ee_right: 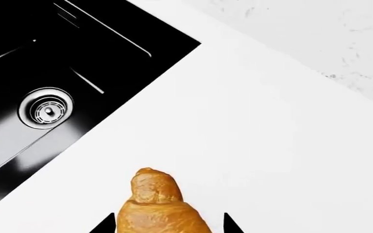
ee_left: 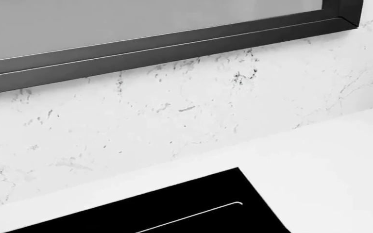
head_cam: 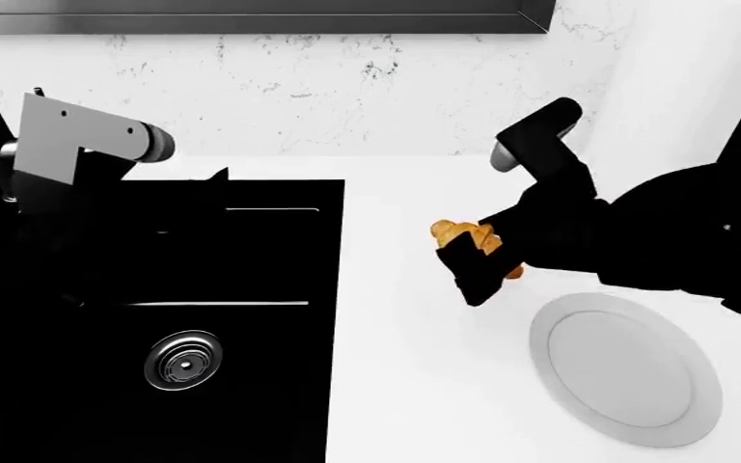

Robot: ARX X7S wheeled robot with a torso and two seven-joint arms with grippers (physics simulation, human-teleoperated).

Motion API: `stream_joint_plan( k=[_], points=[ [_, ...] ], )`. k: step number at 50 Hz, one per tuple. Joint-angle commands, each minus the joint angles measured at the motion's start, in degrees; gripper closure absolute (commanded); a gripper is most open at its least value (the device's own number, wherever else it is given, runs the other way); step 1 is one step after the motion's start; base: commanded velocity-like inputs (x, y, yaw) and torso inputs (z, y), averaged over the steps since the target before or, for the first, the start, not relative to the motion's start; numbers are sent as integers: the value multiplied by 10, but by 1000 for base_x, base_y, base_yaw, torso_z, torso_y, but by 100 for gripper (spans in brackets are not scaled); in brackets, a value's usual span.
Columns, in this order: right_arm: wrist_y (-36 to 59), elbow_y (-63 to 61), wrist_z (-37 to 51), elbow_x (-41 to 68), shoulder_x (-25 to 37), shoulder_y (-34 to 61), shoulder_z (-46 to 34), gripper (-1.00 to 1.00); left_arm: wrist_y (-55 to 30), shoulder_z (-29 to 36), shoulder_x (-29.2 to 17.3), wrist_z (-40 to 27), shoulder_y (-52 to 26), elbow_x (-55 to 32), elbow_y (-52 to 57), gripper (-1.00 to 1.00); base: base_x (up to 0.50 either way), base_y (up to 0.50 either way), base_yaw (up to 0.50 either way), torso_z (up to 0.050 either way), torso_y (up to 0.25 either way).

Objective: Place the pastries on the plates.

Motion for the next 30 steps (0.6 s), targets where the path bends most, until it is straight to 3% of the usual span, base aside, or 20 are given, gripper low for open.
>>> stream_joint_plan(
  k=[1, 16, 30],
  points=[
    [19, -32, 33, 24, 34, -15, 20, 100, 6, 7, 1, 6, -4, 5, -8, -100, 0, 0, 0, 0, 0],
    [94, -80, 139, 137, 109, -11, 89, 100, 15, 12, 9, 0, 3, 10, -9, -100, 0, 0, 0, 0, 0],
    [112, -89, 175, 173, 152, -35, 88, 100, 13, 15, 0, 11, -11, 10, -16, -100, 0, 0, 0, 0, 0]
  ],
)
